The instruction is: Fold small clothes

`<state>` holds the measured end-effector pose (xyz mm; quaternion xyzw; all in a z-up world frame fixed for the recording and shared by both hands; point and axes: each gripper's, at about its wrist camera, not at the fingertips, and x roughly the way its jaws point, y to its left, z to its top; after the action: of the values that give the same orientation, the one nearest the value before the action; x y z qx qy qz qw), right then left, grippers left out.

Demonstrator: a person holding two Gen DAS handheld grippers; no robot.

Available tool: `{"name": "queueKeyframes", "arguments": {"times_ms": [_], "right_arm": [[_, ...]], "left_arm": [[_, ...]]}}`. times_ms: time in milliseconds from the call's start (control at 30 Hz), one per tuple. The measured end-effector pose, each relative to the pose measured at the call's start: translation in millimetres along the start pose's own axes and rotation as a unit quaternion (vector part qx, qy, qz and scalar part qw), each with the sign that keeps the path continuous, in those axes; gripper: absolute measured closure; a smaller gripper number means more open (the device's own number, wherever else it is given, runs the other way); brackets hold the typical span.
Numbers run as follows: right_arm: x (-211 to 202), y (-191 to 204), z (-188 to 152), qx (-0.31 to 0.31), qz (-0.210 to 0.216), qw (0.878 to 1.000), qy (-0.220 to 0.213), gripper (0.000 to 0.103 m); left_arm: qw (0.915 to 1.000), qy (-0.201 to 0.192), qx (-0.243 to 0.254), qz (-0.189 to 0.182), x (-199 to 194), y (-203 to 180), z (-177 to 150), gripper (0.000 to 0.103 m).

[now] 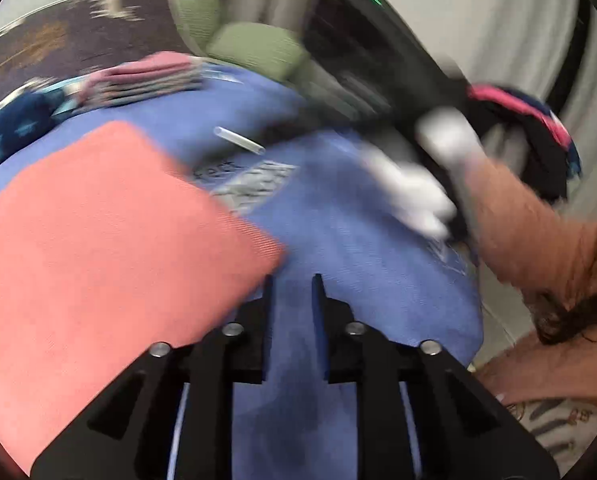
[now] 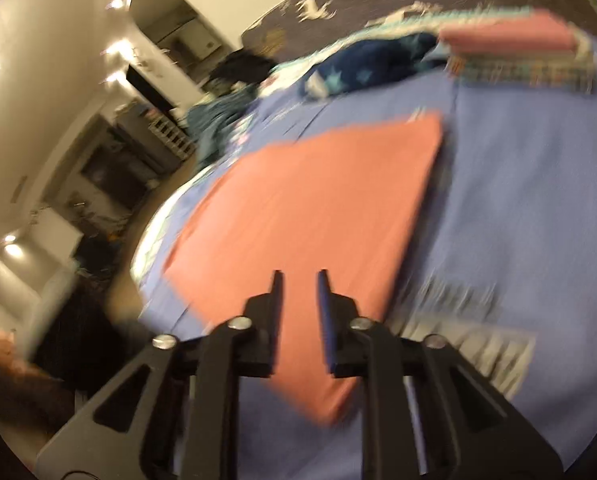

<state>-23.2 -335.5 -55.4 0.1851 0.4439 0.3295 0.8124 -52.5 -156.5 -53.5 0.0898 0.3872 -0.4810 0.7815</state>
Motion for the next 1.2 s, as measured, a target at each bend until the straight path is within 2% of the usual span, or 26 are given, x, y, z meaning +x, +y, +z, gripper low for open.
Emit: {"name": "queueKeyframes", "arguments": {"times_ms": [33, 67, 100, 133, 167, 200, 267, 333, 367, 433, 500, 533, 600, 633, 733, 800, 867, 967, 1067, 1133, 1200], "right_arm": [[4, -2, -14, 0.007, -0.012, 1.000, 0.016, 0.075], [10, -6, -26, 0.010, -0.048, 0.998, 0.036, 0.079], [15, -11, -35, 0.013, -0.081, 0.995, 0.049, 0.088], [11, -14, -42, 0.010, -0.093, 0.995, 0.028, 0.097], [5, -18, -44, 0.029, -0.103, 0.994, 0.021, 0.097], [1, -20, -43, 0.046, -0.113, 0.992, 0.021, 0.096], [-11, -15, -38, 0.058, -0.154, 0.986, 0.008, 0.089], [-19, -1, -37, 0.041, -0.186, 0.982, -0.004, 0.089], [-22, 10, -34, 0.032, -0.186, 0.982, -0.010, 0.088], [-20, 34, -27, 0.008, -0.189, 0.982, -0.017, 0.084], [-4, 65, -25, -0.029, -0.198, 0.980, -0.017, 0.078], [5, 78, -24, -0.052, -0.197, 0.979, -0.015, 0.074], [31, 120, -27, -0.110, -0.188, 0.976, -0.005, 0.069], [49, 141, -29, -0.142, -0.181, 0.973, 0.001, 0.066], [102, 190, -39, -0.221, -0.160, 0.962, 0.028, 0.063], [136, 216, -48, -0.272, -0.162, 0.947, 0.047, 0.063], [168, 237, -51, -0.316, -0.172, 0.931, 0.059, 0.062], [204, 257, -60, -0.368, -0.183, 0.909, 0.072, 0.055], [238, 269, -64, -0.406, -0.211, 0.886, 0.080, 0.054], [258, 272, -65, -0.416, -0.230, 0.876, 0.085, 0.054], [271, 273, -63, -0.419, -0.237, 0.873, 0.083, 0.054]], "left_arm": [[0.9996, -0.007, -0.016, 0.021, -10, 10, -6, 0.077], [0.9984, -0.013, -0.033, 0.045, -20, 20, -12, 0.075], [0.9950, -0.024, -0.060, 0.076, -35, 36, -21, 0.073], [0.9922, -0.030, -0.076, 0.094, -44, 45, -28, 0.068], [0.9870, -0.041, -0.099, 0.120, -58, 58, -37, 0.065], [0.9801, -0.052, -0.122, 0.148, -72, 71, -46, 0.065], [0.9660, -0.071, -0.166, 0.185, -100, 96, -63, 0.065], [0.9436, -0.102, -0.215, 0.230, -136, 121, -84, 0.063], [0.9349, -0.114, -0.231, 0.244, -149, 128, -91, 0.061], [0.9111, -0.149, -0.269, 0.275, -181, 146, -115, 0.056], [0.8964, -0.167, -0.291, 0.289, -201, 155, -133, 0.055], [0.8920, -0.172, -0.300, 0.292, -208, 160, -142, 0.055], [0.8881, -0.176, -0.312, 0.288, -217, 169, -155, 0.055], [0.8895, -0.175, -0.313, 0.283, -217, 168, -159, 0.056], [0.9020, -0.174, -0.302, 0.255, -216, 171, -170, 0.058], [0.9107, -0.174, -0.292, 0.235, -215, 166, -179, 0.064], [0.9134, -0.177, -0.289, 0.225, -218, 163, -187, 0.065], [0.9070, -0.185, -0.302, 0.228, -222, 172, -198, 0.065], [0.9000, -0.195, -0.319, 0.224, -229, 183, -209, 0.065], [0.8993, -0.197, -0.322, 0.222, -231, 188, -212, 0.065], [0.8993, -0.200, -0.326, 0.212, -232, 196, -213, 0.065]]}}
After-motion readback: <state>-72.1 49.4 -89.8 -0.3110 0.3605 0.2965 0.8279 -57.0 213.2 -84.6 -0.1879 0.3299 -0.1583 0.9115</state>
